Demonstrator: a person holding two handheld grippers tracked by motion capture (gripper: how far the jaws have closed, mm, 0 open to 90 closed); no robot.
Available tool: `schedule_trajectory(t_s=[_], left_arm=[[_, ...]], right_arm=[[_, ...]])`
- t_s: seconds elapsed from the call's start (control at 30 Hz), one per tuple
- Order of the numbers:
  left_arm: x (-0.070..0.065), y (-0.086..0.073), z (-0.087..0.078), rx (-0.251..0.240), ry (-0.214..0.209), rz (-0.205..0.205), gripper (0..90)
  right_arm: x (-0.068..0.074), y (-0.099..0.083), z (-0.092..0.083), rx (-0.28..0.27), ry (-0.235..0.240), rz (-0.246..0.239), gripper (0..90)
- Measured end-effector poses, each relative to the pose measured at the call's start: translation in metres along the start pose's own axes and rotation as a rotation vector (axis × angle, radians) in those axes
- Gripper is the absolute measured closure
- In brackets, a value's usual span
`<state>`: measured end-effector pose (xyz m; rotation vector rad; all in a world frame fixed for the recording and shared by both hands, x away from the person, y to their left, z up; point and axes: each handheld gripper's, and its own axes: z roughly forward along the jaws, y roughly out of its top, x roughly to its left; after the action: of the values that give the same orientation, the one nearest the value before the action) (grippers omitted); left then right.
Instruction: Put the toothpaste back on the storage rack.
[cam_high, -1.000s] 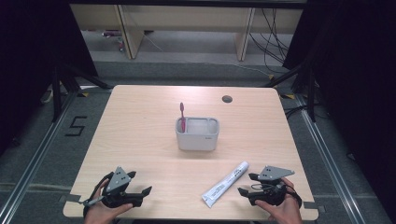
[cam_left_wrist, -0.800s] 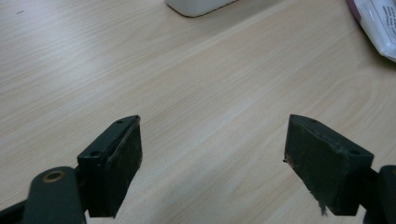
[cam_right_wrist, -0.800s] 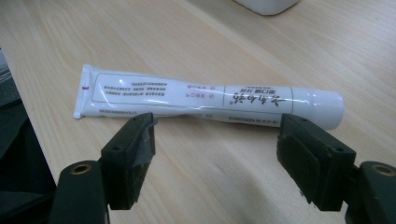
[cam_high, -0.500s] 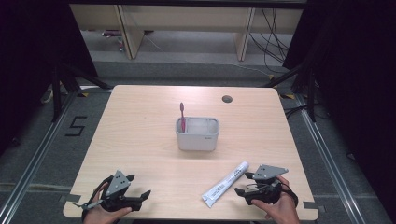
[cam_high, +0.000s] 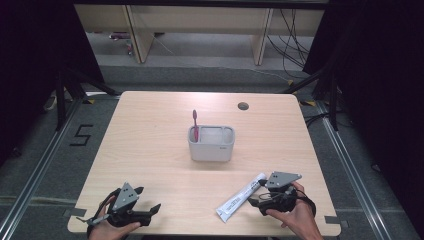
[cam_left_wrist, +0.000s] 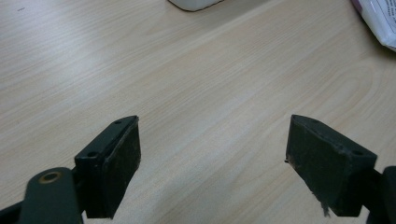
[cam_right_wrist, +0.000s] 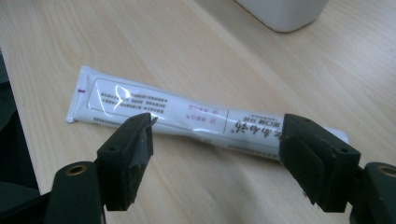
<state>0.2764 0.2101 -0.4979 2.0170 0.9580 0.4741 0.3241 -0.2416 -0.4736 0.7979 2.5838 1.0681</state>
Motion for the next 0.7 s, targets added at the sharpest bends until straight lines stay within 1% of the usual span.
schedule_trajectory(t_s=[0.03,0.07,0.1,0.2,0.27,0.3,0.4,0.47,0.5,0.53,0.6,0.67,0.7], left_arm=[[0.000,0.000,0.000,0.000,-0.001,0.002,17.5],[0.002,0.000,-0.002,0.021,-0.004,0.024,17.5],[0.002,0.000,-0.002,0.021,-0.005,0.021,17.5],[0.001,0.000,-0.001,0.030,-0.012,0.032,17.6],[0.000,0.000,0.000,0.029,-0.012,0.032,17.6],[0.000,0.000,0.000,0.028,-0.013,0.034,17.6],[0.000,0.000,-0.001,0.034,-0.013,0.039,17.7],[0.000,0.000,-0.001,0.035,-0.013,0.040,17.7],[0.000,0.000,-0.001,0.034,-0.013,0.040,17.7],[0.000,0.000,-0.001,0.034,-0.014,0.040,17.8],[-0.001,0.000,-0.001,0.035,-0.015,0.041,17.8],[0.000,0.000,0.000,0.030,-0.018,0.043,17.8],[0.000,0.000,0.000,0.031,-0.017,0.041,17.9]], right_arm=[[0.000,0.000,0.000,0.000,0.000,0.000,25.9],[-0.001,0.001,0.001,-0.003,0.005,-0.005,25.9],[-0.001,0.002,0.002,0.004,0.015,-0.001,25.9],[-0.003,0.005,0.006,0.014,0.015,-0.041,24.2],[-0.003,0.009,0.009,0.016,0.015,-0.084,22.7],[-0.003,0.009,0.009,0.016,0.015,-0.084,22.7],[-0.004,0.012,0.012,0.023,0.025,-0.109,21.5],[-0.004,0.013,0.015,0.042,0.033,-0.108,20.2],[-0.004,0.013,0.015,0.042,0.033,-0.108,20.2],[-0.005,0.014,0.017,0.040,0.036,-0.140,19.6],[-0.006,0.014,0.019,0.048,0.040,-0.148,18.8],[-0.006,0.015,0.021,0.052,0.047,-0.140,18.2],[-0.006,0.015,0.022,0.056,0.045,-0.144,18.1]])
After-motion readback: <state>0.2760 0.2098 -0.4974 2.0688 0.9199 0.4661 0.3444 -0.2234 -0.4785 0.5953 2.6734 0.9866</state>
